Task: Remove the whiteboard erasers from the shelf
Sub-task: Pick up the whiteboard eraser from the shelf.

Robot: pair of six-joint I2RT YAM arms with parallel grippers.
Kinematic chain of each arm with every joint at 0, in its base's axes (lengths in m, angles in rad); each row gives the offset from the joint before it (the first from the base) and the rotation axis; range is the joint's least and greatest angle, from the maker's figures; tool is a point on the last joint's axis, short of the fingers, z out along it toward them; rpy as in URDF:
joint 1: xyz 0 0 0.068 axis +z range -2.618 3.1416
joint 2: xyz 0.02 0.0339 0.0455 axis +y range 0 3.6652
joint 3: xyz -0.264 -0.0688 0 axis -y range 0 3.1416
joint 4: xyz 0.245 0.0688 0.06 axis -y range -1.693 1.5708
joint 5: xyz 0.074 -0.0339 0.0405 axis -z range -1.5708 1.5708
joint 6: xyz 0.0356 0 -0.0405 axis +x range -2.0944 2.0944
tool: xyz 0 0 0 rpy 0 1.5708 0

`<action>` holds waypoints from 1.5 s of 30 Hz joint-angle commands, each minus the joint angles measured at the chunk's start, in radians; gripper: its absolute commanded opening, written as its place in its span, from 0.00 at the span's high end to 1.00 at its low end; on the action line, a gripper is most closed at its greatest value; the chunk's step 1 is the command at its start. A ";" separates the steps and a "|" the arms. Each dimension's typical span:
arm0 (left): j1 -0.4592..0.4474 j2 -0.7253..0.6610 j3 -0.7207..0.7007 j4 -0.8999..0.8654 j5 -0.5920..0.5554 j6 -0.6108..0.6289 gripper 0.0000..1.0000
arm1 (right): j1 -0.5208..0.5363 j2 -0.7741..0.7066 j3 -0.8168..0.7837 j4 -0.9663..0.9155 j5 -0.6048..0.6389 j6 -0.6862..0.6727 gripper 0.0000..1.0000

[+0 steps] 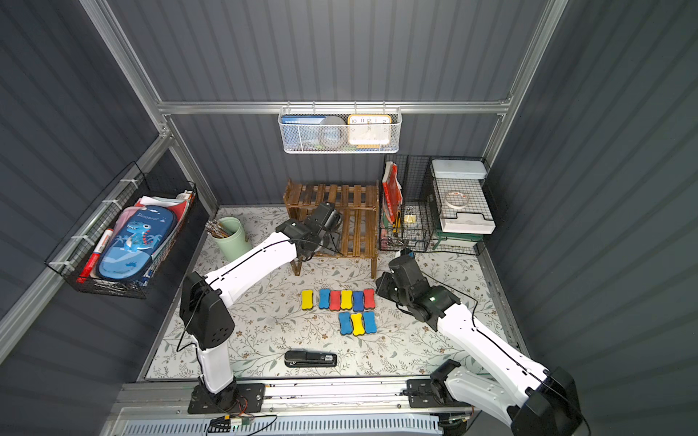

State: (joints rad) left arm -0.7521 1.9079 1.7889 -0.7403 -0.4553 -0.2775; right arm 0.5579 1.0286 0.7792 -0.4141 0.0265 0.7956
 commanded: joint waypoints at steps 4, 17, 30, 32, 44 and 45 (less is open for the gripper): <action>0.002 0.047 0.039 -0.022 -0.047 0.015 0.34 | -0.017 -0.018 -0.012 -0.011 0.006 0.001 0.77; 0.007 0.080 0.048 -0.024 -0.031 0.011 0.36 | -0.042 -0.041 -0.014 -0.028 0.006 -0.002 0.77; 0.007 0.132 0.114 -0.091 -0.047 0.028 0.39 | -0.057 -0.048 -0.017 -0.031 0.007 0.002 0.77; 0.007 0.143 0.129 -0.102 -0.047 0.030 0.41 | -0.058 -0.046 -0.017 -0.031 0.006 0.004 0.77; 0.007 0.150 0.157 -0.122 -0.058 0.032 0.58 | -0.062 -0.047 -0.015 -0.026 0.001 0.011 0.77; 0.007 0.145 0.158 -0.116 -0.069 0.033 0.58 | -0.063 -0.047 -0.014 -0.026 0.001 0.012 0.77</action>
State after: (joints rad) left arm -0.7502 2.0415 1.9205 -0.8249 -0.5156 -0.2539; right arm 0.4992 0.9894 0.7719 -0.4351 0.0261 0.7994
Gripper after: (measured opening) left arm 0.424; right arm 0.228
